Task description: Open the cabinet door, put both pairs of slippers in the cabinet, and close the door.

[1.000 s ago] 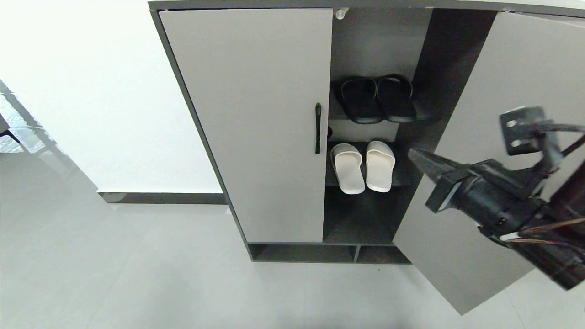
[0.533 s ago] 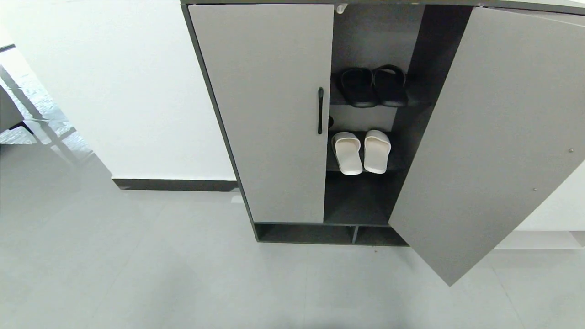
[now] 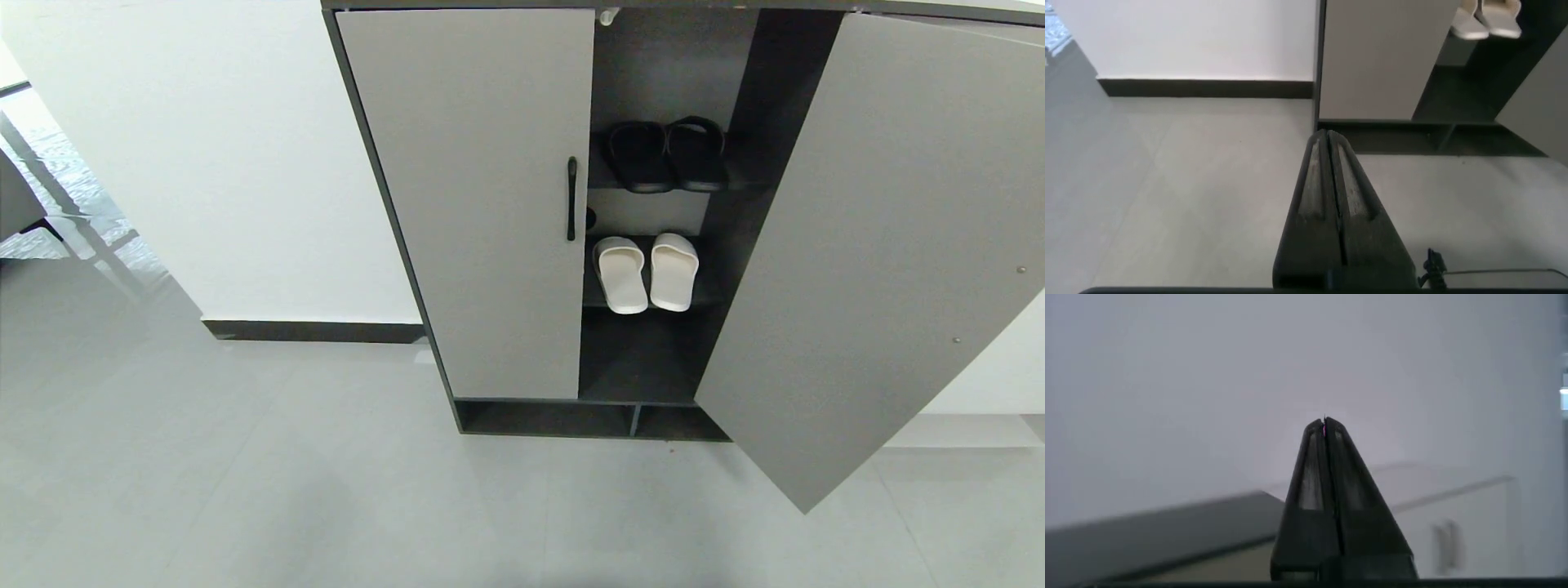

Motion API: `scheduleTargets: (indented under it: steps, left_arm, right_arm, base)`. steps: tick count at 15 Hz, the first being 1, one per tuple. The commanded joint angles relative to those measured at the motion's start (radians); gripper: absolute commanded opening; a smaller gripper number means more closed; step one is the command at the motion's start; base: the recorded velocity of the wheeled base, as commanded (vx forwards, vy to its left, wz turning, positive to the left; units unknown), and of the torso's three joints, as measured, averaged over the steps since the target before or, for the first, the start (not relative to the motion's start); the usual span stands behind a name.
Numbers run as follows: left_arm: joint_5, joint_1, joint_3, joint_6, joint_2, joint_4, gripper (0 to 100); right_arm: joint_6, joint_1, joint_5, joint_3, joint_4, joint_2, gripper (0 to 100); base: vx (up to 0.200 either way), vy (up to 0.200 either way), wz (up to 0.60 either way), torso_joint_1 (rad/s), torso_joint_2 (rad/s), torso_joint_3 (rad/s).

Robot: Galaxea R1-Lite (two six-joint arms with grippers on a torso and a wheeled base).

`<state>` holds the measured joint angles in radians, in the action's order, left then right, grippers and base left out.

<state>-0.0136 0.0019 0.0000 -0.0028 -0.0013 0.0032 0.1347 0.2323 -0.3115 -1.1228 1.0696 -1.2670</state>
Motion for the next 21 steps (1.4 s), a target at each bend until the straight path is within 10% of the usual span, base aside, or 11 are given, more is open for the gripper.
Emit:
scheduleTargets:
  steps: [1,16,21]
  left_arm:
    - [0.000,0.001,0.000,0.000,0.001,0.000,0]
    - [0.000,0.001,0.000,0.000,0.001,0.000,0]
    - [0.000,0.001,0.000,0.000,0.001,-0.002,0]
  right_arm:
    - [0.036,0.147,0.009,0.115,-0.048,-0.101,0]
    - [-0.234,0.190,0.907,0.463,-0.080,-0.160,0]
    - [-0.356,0.163,1.408,0.661,-0.076,-0.058,0]
  base:
    - [0.000,0.000,0.00,0.000,0.00,0.000]
    - [0.000,0.000,0.00,0.000,0.00,0.000]
    - [0.000,0.000,0.00,0.000,0.00,0.000]
